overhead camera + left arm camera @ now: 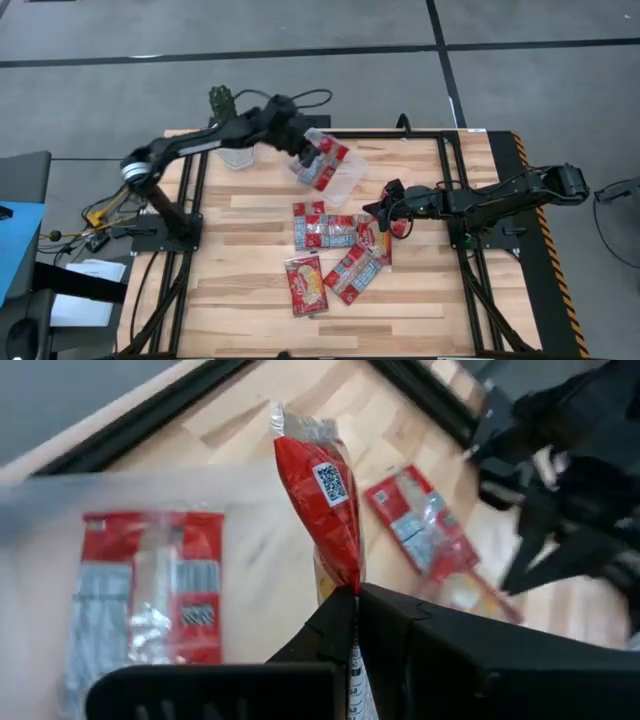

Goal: Sort popcorn bags into baskets
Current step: Put the red popcorn bag into the transparent bin

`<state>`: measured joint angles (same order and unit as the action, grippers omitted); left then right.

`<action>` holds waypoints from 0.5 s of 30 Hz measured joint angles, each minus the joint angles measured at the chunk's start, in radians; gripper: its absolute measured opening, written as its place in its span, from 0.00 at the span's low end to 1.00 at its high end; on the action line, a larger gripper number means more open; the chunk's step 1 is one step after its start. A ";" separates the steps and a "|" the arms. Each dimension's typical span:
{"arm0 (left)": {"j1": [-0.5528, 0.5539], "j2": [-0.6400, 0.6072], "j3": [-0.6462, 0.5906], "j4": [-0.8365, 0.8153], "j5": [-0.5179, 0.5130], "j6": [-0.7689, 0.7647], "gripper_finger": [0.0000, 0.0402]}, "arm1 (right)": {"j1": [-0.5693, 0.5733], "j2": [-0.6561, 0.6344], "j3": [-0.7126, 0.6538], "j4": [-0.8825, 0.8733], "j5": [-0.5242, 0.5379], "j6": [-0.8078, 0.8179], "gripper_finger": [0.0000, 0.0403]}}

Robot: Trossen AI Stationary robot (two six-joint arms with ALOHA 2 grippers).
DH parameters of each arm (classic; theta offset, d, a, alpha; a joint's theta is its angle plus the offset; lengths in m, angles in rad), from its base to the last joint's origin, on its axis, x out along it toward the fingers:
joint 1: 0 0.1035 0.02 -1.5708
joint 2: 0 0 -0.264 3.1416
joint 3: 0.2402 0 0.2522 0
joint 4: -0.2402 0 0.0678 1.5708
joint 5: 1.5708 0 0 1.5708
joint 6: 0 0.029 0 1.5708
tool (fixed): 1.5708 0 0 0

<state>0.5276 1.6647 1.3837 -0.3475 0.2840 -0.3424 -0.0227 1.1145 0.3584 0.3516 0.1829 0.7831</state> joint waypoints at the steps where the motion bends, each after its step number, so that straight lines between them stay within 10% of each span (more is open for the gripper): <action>1: 0.006 0.040 0.038 -0.016 0.013 0.027 0.00 | 0.000 0.000 0.000 0.000 0.000 0.001 0.12; 15: 0.031 0.344 0.191 -0.092 0.206 0.092 0.00 | 0.000 0.000 0.000 0.001 0.000 0.013 0.12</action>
<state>0.5582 2.0082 1.5745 -0.4390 0.4901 -0.2499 -0.0223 1.1145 0.3584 0.3527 0.1829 0.7959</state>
